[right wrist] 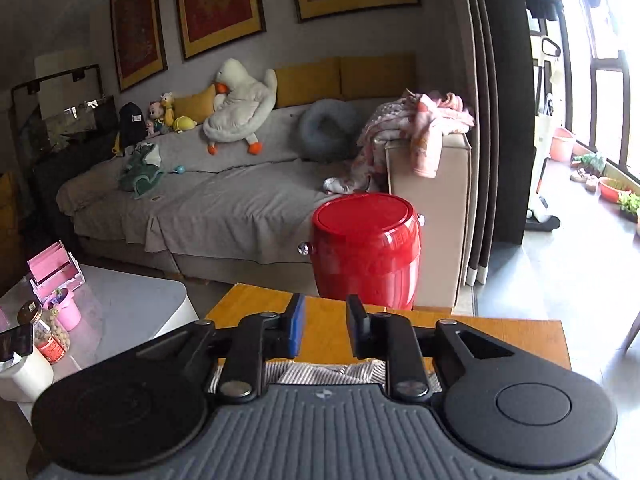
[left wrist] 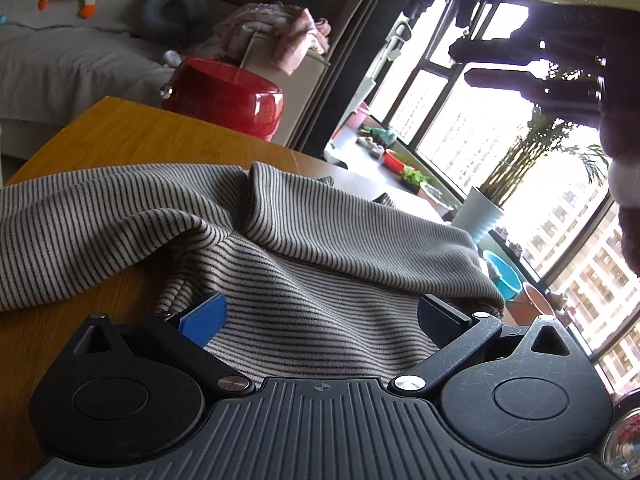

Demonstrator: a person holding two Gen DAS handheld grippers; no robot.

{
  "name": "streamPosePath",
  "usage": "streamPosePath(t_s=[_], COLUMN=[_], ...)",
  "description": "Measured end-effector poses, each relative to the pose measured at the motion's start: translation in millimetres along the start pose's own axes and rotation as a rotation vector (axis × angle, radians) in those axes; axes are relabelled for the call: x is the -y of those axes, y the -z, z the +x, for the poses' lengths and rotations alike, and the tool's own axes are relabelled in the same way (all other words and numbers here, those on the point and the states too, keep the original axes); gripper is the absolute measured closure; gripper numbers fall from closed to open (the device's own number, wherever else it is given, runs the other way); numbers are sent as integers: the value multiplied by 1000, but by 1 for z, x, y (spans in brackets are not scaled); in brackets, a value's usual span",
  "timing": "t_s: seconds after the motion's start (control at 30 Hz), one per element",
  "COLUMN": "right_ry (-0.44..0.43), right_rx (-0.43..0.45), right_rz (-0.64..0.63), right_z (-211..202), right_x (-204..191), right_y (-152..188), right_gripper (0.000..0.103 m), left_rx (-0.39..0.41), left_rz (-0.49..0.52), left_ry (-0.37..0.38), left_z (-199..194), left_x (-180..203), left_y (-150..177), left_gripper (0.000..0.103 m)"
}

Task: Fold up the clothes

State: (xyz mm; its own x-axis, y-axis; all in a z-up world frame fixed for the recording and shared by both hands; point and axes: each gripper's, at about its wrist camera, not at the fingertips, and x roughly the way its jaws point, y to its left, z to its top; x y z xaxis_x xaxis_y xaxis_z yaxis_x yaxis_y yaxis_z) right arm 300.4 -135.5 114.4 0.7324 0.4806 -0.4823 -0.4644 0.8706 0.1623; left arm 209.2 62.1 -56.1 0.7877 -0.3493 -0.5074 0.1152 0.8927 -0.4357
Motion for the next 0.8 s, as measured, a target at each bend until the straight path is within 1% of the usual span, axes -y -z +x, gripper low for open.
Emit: streamPosePath(t_s=[0.03,0.1,0.17,0.27,0.33,0.37,0.4,0.5,0.53,0.57,0.63,0.67,0.7,0.77,0.8], right_ry=[5,14,32,91,146,126,101,117,137,132,117,62,24,-36,-60], right_rx=[-12,-33,-54,-97,-153,-122,-84,-66,-68,-82,-113,-106,-100,-93,-92], right_rz=[24,78,166,311,386,374,357,257,221,170,65,6,-49,-142,-178], right_z=[1,2,5,13,24,22,19,18,19,19,20,17,13,7,6], right_x=[9,27,52,93,117,121,124,114,109,99,79,66,50,21,7], right_y=[9,28,55,99,132,142,151,158,159,153,140,129,114,90,79], right_gripper=[71,63,57,55,56,62,62,60,60,59,65,71,72,72,72], left_rx=[0,0,-1,-1,-2,-2,-2,-3,-3,-3,-1,0,16,20,-1], left_rz=[-1,4,8,15,20,22,24,31,33,36,64,79,91,75,54], left_ry=[0,-4,-9,-16,-21,-23,-25,-32,-35,-37,-64,-78,-76,-89,-89], left_z=[0,1,1,2,2,2,2,3,3,3,3,3,-1,-12,-18], left_x=[0,1,2,4,5,5,6,8,8,9,15,18,20,19,15], left_y=[0,0,0,1,1,1,1,1,1,1,3,4,4,3,2], left_gripper=[0,0,0,0,0,0,0,0,0,0,0,0,0,0,0])
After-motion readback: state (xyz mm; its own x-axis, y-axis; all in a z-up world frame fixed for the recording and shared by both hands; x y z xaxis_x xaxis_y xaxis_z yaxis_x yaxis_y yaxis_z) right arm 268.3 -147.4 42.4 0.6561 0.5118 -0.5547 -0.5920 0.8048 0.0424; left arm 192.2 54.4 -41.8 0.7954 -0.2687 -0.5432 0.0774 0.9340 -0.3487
